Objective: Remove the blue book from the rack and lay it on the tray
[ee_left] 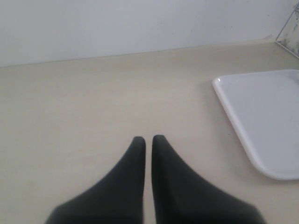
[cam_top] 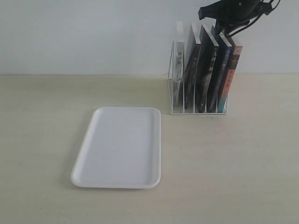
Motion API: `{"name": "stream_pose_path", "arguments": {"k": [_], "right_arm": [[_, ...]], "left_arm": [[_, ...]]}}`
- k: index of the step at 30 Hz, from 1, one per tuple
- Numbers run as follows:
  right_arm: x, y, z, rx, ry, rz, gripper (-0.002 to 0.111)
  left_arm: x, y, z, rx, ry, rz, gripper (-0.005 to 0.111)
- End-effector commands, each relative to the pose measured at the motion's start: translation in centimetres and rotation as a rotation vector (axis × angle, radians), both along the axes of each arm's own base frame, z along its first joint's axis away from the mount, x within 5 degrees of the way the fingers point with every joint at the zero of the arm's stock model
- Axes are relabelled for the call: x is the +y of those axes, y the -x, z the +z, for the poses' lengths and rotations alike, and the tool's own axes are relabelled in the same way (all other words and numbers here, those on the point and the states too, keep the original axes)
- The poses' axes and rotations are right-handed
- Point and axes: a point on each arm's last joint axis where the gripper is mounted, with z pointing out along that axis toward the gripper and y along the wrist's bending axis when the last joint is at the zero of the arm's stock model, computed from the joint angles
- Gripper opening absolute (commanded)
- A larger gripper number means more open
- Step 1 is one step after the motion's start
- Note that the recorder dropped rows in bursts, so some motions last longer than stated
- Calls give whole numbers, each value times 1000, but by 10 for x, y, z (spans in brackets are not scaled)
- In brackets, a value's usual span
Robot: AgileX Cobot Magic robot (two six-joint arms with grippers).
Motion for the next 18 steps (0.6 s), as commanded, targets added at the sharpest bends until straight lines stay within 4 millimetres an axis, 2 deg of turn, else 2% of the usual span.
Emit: {"name": "stream_pose_path", "arguments": {"k": [1,7,14,16,17,18], "right_arm": [[0,-1,-3,8,14,5,30],[1,-6,-23,63,26,5,30],[1,-6,-32,104,35,5,29],[1,-5,-33,115,37,5,23],[1,-5,-33,116,37,5,16],[1,-5,-33,116,37,5,5]], "left_arm": [[0,0,3,-22,-1,1,5],[0,0,3,-22,-1,1,5],[0,0,3,-22,-1,1,5],[0,0,3,-22,-1,1,5],[0,0,3,-22,-1,1,5],[0,0,3,-22,-1,1,5]]}}
